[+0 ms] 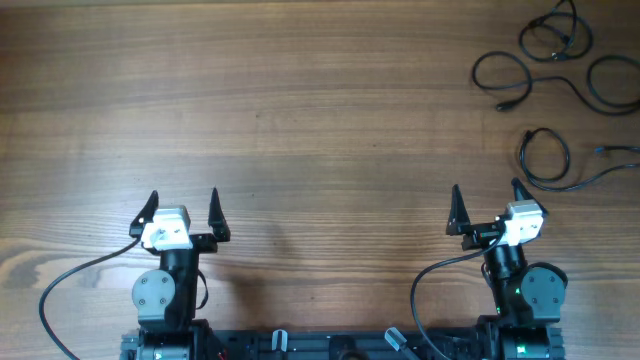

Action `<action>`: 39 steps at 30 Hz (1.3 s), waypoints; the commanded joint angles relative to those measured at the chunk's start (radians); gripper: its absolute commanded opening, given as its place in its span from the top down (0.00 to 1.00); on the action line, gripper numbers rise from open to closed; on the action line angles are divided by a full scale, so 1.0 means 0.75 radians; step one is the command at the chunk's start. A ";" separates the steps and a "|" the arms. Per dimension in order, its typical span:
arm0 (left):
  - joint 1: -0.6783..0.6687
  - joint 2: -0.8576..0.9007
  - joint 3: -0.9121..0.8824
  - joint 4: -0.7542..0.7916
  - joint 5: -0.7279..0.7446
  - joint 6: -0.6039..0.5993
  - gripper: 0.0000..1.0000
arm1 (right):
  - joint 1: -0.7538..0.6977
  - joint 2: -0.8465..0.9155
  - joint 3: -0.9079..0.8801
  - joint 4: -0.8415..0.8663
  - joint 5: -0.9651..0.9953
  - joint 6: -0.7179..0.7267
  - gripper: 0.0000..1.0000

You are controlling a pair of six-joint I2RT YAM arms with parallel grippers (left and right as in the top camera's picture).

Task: Untangle cables

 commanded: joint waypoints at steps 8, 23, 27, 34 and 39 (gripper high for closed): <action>0.005 -0.014 -0.008 -0.004 0.002 0.065 0.00 | 0.007 -0.013 0.000 0.005 0.023 -0.005 0.00; 0.005 -0.014 -0.008 -0.002 -0.018 -0.010 0.00 | 0.007 -0.013 0.000 0.005 0.023 -0.004 0.00; 0.005 -0.014 -0.008 -0.001 0.006 -0.010 0.00 | 0.007 -0.013 0.000 0.005 0.023 -0.005 0.00; 0.005 -0.014 -0.008 0.001 0.007 -0.010 0.00 | 0.007 -0.013 0.000 0.004 0.023 -0.005 0.00; 0.005 -0.014 -0.008 0.001 0.007 -0.010 0.00 | 0.007 -0.013 0.000 0.005 0.023 -0.004 0.00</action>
